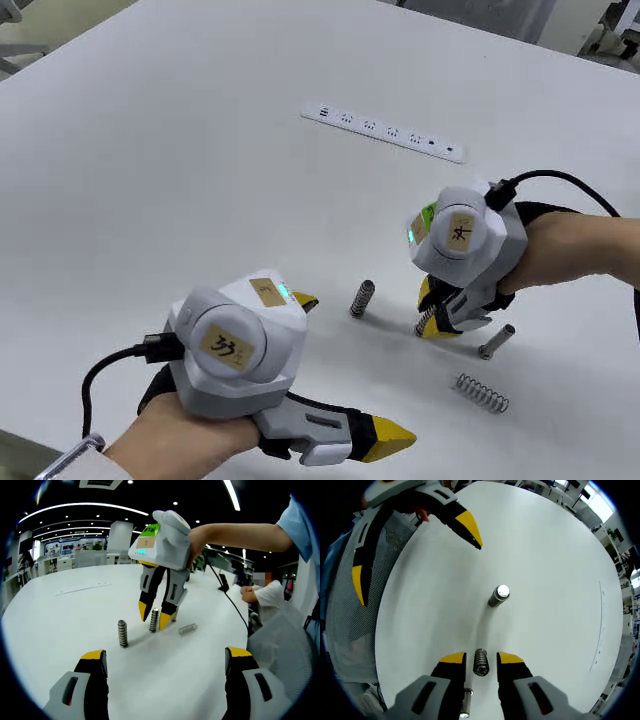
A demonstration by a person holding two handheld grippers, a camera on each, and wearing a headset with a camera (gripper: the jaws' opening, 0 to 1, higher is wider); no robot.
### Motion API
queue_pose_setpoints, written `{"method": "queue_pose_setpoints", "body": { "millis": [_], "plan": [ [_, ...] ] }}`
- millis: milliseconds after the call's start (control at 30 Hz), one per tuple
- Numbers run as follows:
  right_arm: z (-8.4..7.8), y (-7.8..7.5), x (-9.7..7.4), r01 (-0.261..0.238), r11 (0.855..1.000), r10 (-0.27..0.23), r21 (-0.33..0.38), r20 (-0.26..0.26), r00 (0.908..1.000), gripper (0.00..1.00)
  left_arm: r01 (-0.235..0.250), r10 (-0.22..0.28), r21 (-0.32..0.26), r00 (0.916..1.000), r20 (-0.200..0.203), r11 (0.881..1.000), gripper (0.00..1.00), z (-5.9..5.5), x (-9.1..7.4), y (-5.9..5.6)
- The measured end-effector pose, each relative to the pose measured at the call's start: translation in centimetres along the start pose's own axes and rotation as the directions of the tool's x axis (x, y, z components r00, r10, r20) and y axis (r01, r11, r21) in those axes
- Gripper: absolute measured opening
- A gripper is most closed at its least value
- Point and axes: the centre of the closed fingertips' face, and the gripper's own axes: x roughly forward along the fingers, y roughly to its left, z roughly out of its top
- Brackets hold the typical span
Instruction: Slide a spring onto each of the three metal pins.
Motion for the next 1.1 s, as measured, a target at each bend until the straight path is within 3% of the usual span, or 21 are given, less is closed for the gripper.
{"method": "queue_pose_setpoints", "body": {
  "millis": [100,200,333,467,567,700,900,1100],
  "plan": [
    [0.6,-0.2,-0.3,0.034,0.999,-0.036,0.028,0.06,0.9975,0.35,-0.002,0.002,-0.008,1.0,0.006,1.0,1.0,0.1,0.0,0.1],
    [0.7,-0.3,-0.9,0.052,0.997,-0.057,0.054,0.09,0.9943,0.54,-0.007,0.007,-0.006,0.9999,0.008,1.0,1.0,0.1,0.0,0.1],
    [1.3,-0.1,-1.7,0.084,0.988,-0.106,0.131,0.166,0.9805,0.73,-0.011,0.011,-0.015,0.9999,0.012,1.0,1.0,0.1,0.0,0.3],
    [0.9,0.0,-2.2,0.112,0.974,-0.152,0.195,0.205,0.9669,0.9,-0.011,0.011,-0.022,0.9999,0.01,1.0,1.0,0.0,-0.1,0.3],
    [0.4,1.0,-3.2,0.121,0.963,-0.175,0.242,0.219,0.9599,0.94,-0.011,0.011,-0.034,0.9998,0.014,0.999,1.0,0.0,-0.1,0.2],
    [-0.2,2.1,-4.6,0.135,0.935,-0.221,0.328,0.24,0.9452,0.99,-0.009,0.01,-0.012,0.9999,0.013,1.0,1.0,0.7,-0.5,-0.3],
    [-1.5,4.5,-5.8,0.152,0.902,-0.267,0.405,0.246,0.9319,0.99,0.028,-0.027,0.027,0.9995,-0.019,0.999,1.0,1.1,-0.9,-1.0],
    [-2.5,6.4,-6.3,0.156,0.865,-0.306,0.477,0.255,0.917,0.99,0.043,-0.042,0.05,0.9989,-0.02,0.998,1.0,1.7,-1.2,-1.5]
  ]
}}
